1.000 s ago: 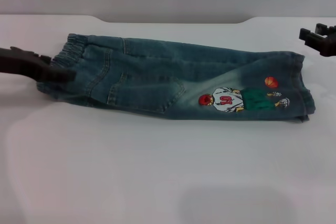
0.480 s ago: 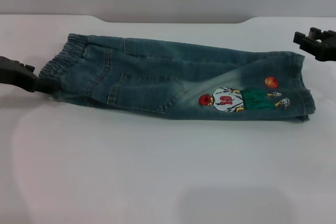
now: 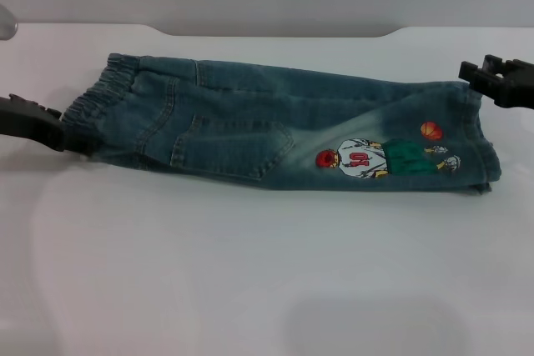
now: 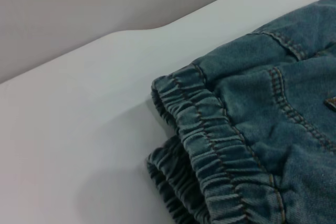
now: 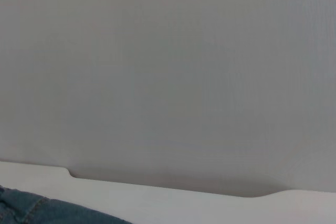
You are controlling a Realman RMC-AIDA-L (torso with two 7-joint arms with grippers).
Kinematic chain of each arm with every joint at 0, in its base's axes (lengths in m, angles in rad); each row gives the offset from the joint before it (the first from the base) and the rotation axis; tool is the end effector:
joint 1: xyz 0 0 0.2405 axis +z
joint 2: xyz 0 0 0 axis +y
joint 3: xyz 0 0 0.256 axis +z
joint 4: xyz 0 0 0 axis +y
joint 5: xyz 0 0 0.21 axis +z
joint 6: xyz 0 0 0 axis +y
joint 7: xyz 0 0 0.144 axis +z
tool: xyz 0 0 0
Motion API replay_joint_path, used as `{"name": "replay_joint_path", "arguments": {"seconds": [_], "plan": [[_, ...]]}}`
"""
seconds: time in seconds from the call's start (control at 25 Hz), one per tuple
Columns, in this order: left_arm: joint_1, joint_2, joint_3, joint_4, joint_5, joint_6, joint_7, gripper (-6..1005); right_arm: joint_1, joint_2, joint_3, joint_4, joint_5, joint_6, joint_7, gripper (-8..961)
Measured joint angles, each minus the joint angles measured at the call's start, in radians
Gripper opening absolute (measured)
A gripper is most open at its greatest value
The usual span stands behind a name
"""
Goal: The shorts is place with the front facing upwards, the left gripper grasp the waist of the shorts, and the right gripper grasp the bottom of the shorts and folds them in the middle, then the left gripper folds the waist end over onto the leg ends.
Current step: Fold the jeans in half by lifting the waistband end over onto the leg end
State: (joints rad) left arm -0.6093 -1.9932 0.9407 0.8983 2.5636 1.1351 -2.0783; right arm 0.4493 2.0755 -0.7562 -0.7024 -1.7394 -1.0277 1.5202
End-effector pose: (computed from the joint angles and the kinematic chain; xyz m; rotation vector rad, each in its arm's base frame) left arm -0.3002 0.4023 0.0560 -2.3367 -0.9006 0.2512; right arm 0.3120 0.3765 0.0392 -2.1000 0.9082 0.6195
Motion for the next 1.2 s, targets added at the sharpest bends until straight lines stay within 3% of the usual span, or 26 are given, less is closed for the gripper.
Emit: {"name": "replay_joint_path", "arguments": {"seconds": [0.6, 0.72, 0.96, 1.2], "plan": [[-0.005, -0.024, 0.009, 0.021, 0.073, -0.022, -0.017, 854, 0.001, 0.000, 0.010, 0.002, 0.003, -0.001, 0.000, 467], [-0.004, -0.025, 0.008, 0.028, 0.073, -0.029, -0.017, 656, 0.002, 0.000, 0.011, 0.002, 0.003, 0.002, 0.000, 467], [-0.007, -0.026, 0.015, 0.023, 0.073, -0.036, -0.009, 421, 0.002, -0.001, 0.011, 0.001, 0.009, 0.004, 0.000, 467], [-0.008, -0.027, 0.016, 0.023, 0.073, -0.037, -0.006, 296, 0.001, -0.002, 0.011, 0.000, 0.016, 0.006, 0.000, 468]]}}
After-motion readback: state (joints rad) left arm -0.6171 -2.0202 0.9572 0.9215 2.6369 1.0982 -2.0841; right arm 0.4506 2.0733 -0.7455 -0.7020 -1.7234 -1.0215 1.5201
